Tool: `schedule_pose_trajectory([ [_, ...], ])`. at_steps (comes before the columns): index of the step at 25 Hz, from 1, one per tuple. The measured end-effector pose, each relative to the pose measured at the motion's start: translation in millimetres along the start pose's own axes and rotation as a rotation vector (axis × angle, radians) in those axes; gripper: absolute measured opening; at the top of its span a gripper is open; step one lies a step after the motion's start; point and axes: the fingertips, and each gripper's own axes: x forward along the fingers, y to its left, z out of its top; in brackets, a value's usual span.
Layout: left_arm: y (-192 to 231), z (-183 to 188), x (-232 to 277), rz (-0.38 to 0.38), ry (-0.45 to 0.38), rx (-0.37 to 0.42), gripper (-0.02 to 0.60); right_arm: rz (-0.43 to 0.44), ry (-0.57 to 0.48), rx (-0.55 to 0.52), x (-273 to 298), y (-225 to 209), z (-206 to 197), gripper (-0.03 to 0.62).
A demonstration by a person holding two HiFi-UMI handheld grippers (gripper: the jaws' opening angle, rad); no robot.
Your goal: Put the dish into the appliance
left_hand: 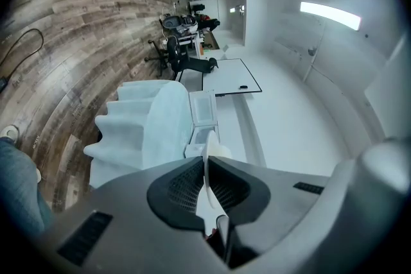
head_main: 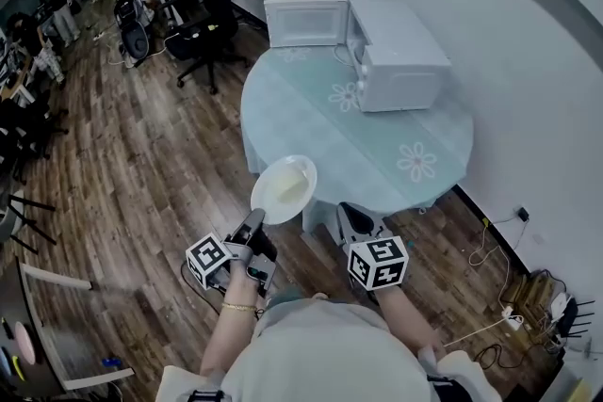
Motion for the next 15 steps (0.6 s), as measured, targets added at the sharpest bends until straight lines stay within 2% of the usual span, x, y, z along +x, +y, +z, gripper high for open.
schedule_pose_trajectory([
  [7,-3.3,2.1,9.6,0.001,-0.011,-0.004,0.032,0.002,0.020,-0.005,6.5,-8.2,3.9,0.005],
  [15,2.4,20.4,52.1,0.015,-0.010,-0.003,0.032,-0.020,0.025,-0.012,35.7,-38.1,17.1,0.005],
])
